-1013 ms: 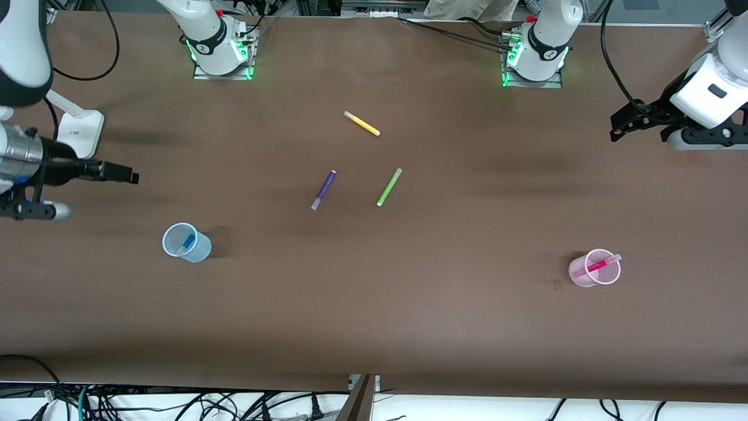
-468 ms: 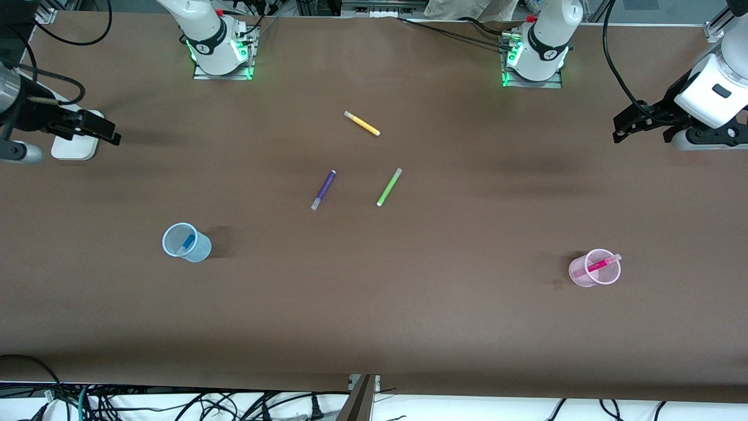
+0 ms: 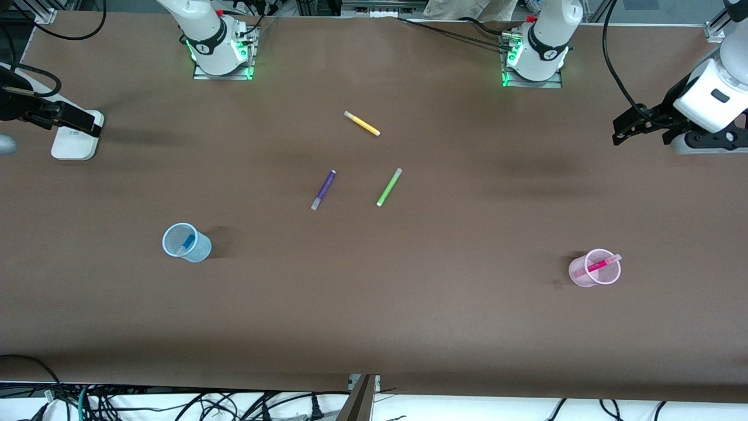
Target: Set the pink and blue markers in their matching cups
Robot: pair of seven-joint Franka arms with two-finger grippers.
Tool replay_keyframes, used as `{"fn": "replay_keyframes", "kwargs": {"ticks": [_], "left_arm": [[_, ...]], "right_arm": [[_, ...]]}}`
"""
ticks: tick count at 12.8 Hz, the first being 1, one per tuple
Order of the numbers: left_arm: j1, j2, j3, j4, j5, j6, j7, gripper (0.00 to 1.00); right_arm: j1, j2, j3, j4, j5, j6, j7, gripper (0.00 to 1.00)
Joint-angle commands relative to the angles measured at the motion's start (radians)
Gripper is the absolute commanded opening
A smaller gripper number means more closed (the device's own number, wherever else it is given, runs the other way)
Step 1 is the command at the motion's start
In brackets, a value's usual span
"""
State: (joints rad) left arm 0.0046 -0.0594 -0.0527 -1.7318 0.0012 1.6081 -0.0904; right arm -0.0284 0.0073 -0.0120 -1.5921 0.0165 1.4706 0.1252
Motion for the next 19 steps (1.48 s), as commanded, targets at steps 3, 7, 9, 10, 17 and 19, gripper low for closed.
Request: {"fn": "replay_keyframes", "kwargs": {"ticks": [3,7,9,10,17,19], "left_arm": [[0.017,0.018,-0.013,0.032,-0.024,-0.028,0.000,1.00],[0.017,0.020,-0.013,0.035,-0.024,-0.028,0.000,1.00],[0.017,0.020,-0.015,0.037,-0.026,-0.028,0.000,1.00],[0.017,0.020,-0.015,0.035,-0.026,-0.028,0.000,1.00],[0.017,0.020,-0.015,0.035,-0.026,-0.030,-0.002,1.00],[0.017,0.020,-0.013,0.035,-0.026,-0.030,-0.002,1.00]], "right_arm": [[-0.005,0.026,0.004,0.057,-0.016,-0.029,0.001,1.00],[-0.004,0.039,0.004,0.061,-0.016,-0.029,0.002,1.00],[-0.002,0.037,0.004,0.061,-0.016,-0.029,0.004,1.00],[-0.002,0.039,0.004,0.061,-0.016,-0.029,0.002,1.00],[-0.002,0.039,0.004,0.061,-0.018,-0.027,0.002,1.00],[-0.002,0.039,0.004,0.061,-0.018,-0.027,-0.010,1.00]]}}
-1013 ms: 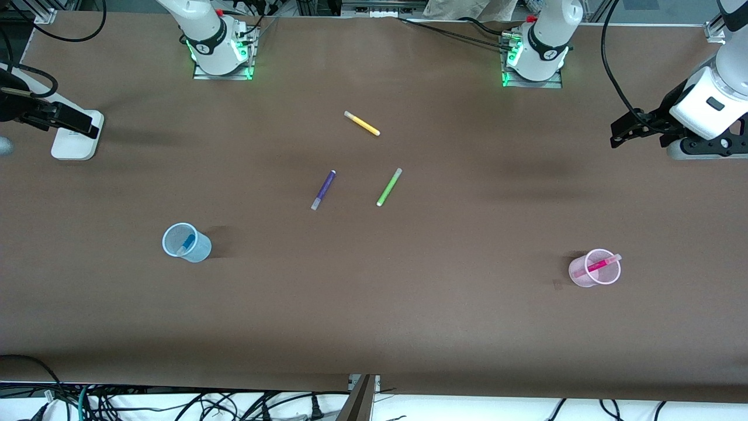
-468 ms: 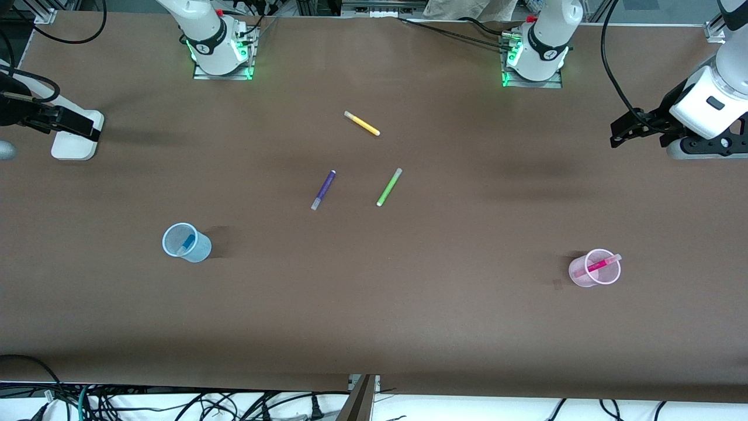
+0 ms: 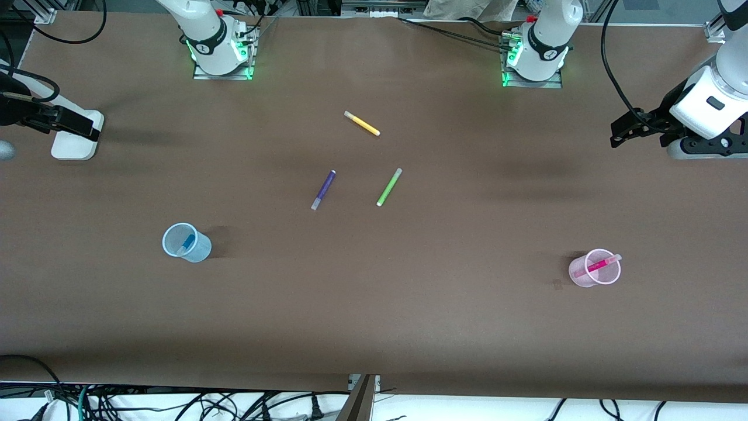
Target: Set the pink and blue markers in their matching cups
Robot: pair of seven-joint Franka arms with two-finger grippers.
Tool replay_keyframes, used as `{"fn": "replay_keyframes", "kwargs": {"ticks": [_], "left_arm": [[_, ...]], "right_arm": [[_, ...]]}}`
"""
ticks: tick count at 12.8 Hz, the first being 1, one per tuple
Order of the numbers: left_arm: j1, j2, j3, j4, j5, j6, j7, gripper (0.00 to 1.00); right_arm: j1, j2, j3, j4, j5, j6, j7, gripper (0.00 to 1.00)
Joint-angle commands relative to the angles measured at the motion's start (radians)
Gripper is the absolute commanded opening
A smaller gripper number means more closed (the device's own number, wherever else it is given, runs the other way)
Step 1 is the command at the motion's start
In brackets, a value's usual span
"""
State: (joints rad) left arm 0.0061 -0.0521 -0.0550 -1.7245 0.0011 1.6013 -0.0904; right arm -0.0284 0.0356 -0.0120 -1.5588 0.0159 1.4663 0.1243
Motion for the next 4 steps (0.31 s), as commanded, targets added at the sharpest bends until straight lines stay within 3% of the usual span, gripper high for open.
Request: {"fn": "replay_keyframes", "kwargs": {"ticks": [1,4], "left_arm": [[0.017,0.012,-0.011,0.029,-0.026,-0.023,-0.002,1.00],[0.017,0.012,-0.011,0.029,-0.027,-0.026,-0.002,1.00]], "right_arm": [[-0.002,0.010,0.004,0.028,-0.017,-0.023,-0.021,1.00],[-0.002,0.010,0.004,0.028,-0.017,-0.023,-0.023,1.00]]}}
